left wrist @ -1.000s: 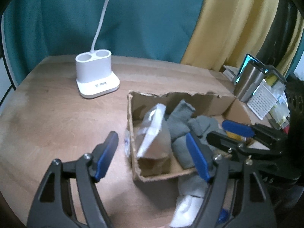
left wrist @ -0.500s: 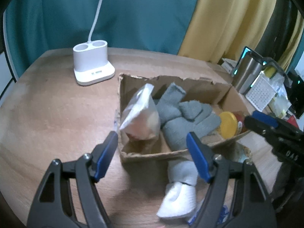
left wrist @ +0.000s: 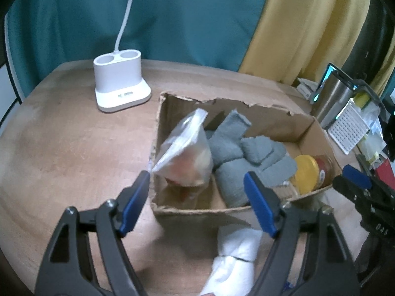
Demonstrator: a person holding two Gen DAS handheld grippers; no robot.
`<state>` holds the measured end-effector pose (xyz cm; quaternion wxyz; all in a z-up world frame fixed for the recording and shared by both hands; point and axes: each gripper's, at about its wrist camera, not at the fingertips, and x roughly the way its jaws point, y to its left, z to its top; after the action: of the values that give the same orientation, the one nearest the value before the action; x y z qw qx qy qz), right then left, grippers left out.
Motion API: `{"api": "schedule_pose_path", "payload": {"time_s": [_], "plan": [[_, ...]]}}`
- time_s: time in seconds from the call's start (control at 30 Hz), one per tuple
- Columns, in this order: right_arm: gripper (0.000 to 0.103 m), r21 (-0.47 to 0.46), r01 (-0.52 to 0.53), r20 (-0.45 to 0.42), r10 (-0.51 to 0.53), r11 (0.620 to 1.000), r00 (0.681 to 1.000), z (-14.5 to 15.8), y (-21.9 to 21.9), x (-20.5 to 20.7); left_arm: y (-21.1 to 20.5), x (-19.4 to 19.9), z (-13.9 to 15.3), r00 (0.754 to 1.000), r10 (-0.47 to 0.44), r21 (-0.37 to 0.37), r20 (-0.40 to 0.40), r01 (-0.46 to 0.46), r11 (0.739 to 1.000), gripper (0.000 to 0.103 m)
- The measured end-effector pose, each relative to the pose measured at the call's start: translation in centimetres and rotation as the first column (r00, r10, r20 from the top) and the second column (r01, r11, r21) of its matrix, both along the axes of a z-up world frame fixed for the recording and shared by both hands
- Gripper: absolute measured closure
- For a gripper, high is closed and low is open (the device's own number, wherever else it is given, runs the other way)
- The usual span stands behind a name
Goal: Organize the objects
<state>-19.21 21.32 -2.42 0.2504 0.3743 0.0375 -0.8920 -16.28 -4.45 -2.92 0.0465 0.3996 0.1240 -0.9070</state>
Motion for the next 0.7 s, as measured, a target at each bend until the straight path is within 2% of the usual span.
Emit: {"api": "schedule_pose_path", "payload": {"time_s": [0.2,0.23,0.3,0.43,0.5,0.7], "plan": [[0.043,-0.001,0.0,0.003,0.0,1.0,1.0,0.1,-0.2,0.5,-0.4,-0.1,0.0,1.0,-0.009,0.011,-0.002,0.009,1.0,0.024],[0.035,0.005,-0.002,0.001,0.002,1.0,1.0,0.1,-0.2,0.5,-0.4,0.0,0.0,1.0,-0.009,0.009,-0.003,0.009,1.0,0.024],[0.027,0.017,-0.004,-0.014,0.005,1.0,1.0,0.2,-0.2,0.8,-0.5,0.4,0.1,1.0,-0.009,0.001,-0.006,0.009,1.0,0.024],[0.026,0.013,0.009,-0.022,-0.009,1.0,1.0,0.3,0.0,1.0,-0.2,1.5,0.7,0.999,-0.045,0.001,-0.027,0.045,0.999,0.02],[0.026,0.014,0.021,-0.027,-0.021,1.0,0.999,0.5,0.3,1.2,-0.1,2.1,1.0,0.997,-0.059,0.001,-0.047,0.059,0.998,0.01],[0.026,0.017,0.053,-0.023,-0.053,0.998,0.998,0.6,1.2,1.9,0.6,3.1,1.2,0.995,-0.084,0.006,-0.06,0.085,0.996,0.008]]}}
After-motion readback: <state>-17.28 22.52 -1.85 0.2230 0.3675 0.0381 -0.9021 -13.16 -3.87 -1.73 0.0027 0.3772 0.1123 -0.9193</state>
